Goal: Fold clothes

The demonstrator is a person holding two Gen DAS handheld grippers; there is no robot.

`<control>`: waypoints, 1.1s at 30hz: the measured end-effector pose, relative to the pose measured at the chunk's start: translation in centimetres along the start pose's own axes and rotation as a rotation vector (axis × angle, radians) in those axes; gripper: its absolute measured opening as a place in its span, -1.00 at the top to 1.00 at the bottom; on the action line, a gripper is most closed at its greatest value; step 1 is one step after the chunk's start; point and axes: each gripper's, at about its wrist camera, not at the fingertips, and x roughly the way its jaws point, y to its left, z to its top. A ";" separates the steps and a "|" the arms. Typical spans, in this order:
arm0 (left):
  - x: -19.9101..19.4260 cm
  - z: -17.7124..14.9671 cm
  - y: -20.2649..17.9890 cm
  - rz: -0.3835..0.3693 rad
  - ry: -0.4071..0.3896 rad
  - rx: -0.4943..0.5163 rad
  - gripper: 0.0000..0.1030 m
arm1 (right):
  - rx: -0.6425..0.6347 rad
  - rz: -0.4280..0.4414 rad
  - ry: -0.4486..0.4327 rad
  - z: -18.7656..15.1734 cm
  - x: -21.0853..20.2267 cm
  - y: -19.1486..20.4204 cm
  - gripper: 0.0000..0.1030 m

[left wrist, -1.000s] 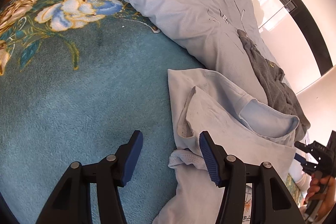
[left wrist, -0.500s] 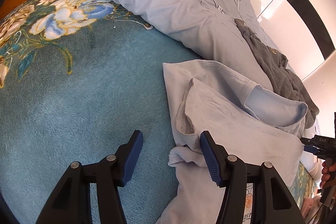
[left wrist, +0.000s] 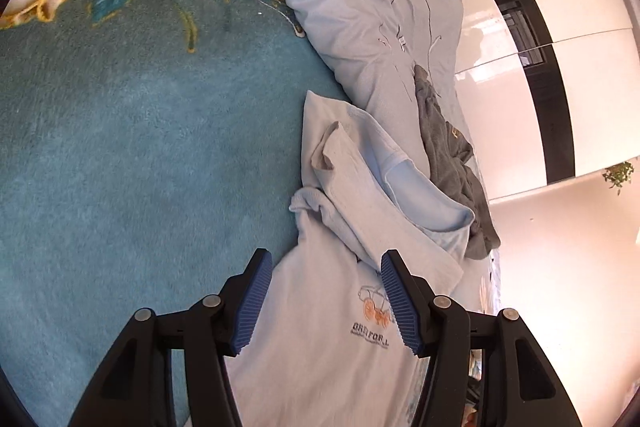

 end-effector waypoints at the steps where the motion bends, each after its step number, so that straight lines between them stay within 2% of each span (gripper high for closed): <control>1: -0.6 -0.1 -0.5 0.012 0.017 0.035 -0.31 | 0.004 0.012 0.012 -1.6 0.1 -0.6 0.02; 3: -1.8 -0.1 -1.4 0.035 0.058 0.110 -0.44 | 0.020 0.046 0.035 -3.8 0.2 -1.3 0.02; 7: -2.3 -0.6 -1.5 0.141 0.255 0.260 -0.49 | 0.034 0.143 0.068 -7.1 0.1 -1.5 0.02; 9: -2.2 -1.3 -0.4 0.166 0.341 0.272 -0.49 | 0.014 0.164 0.088 -8.1 0.3 -1.1 0.02; 11: -2.0 -2.6 1.1 0.154 0.407 0.253 -0.46 | 0.001 0.174 0.107 -9.2 0.5 -0.9 0.02; 14: -1.2 -4.8 2.1 0.157 0.479 0.281 -0.46 | 0.011 0.187 0.116 -10.1 1.0 -0.9 0.02; 16: -0.5 -6.4 2.5 0.184 0.537 0.311 -0.45 | 0.027 0.203 0.116 -10.5 1.1 -1.1 0.02; 26: -1.0 -8.5 3.4 0.188 0.638 0.336 -0.34 | 0.059 0.273 0.134 -12.9 1.4 -1.7 0.04; 28: -1.1 -8.8 3.4 0.203 0.652 0.345 -0.27 | 0.078 0.297 0.142 -13.2 1.4 -2.0 0.16; 31: -1.2 -9.2 3.2 0.257 0.660 0.368 0.06 | 0.093 0.333 0.176 -13.8 2.0 -2.1 0.42; 33: -1.2 -9.4 3.1 0.298 0.665 0.382 0.45 | 0.104 0.334 0.178 -14.0 2.2 -2.2 0.61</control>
